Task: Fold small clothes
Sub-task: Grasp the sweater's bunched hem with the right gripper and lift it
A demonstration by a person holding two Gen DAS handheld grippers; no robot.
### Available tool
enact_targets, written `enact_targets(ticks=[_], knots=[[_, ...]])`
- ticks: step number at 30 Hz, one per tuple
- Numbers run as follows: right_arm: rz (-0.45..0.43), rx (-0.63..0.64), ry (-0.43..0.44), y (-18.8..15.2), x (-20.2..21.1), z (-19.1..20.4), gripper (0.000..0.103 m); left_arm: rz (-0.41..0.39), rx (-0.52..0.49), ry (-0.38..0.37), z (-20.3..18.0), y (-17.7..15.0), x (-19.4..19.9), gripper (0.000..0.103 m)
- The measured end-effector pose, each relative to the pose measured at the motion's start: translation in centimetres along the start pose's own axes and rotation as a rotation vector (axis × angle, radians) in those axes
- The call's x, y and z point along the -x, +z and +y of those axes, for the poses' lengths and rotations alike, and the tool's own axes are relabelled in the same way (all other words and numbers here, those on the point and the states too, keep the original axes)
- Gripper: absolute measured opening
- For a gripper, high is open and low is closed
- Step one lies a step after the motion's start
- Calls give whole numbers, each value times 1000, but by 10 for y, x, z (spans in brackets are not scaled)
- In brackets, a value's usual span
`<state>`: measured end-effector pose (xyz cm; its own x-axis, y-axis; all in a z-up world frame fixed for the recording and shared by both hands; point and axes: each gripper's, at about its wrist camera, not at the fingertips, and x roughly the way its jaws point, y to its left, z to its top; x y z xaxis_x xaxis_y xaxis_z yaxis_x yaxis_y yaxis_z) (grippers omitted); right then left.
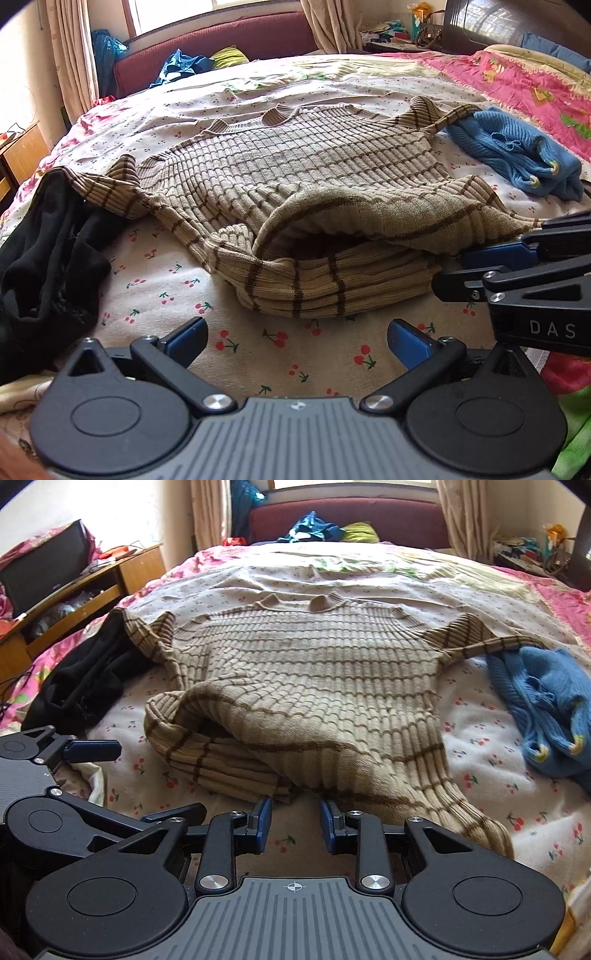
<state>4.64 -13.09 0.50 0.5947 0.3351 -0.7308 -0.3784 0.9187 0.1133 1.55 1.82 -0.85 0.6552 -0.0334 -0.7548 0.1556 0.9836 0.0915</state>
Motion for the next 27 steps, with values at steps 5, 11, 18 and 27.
enact_targets(ticks=[5, 11, 18, 27], knots=[[-5, 130, 89, 8, -17, 13, 34, 41, -9, -29, 7, 0, -6, 103], [40, 233, 152, 19, -43, 15, 45, 69, -1, -68, 15, -1, -4, 103], [32, 314, 216, 26, -41, 12, 45, 61, 33, -95, 29, 0, 5, 103], [40, 470, 307, 48, -42, 15, 45, 55, 40, -87, 39, 3, 8, 103]])
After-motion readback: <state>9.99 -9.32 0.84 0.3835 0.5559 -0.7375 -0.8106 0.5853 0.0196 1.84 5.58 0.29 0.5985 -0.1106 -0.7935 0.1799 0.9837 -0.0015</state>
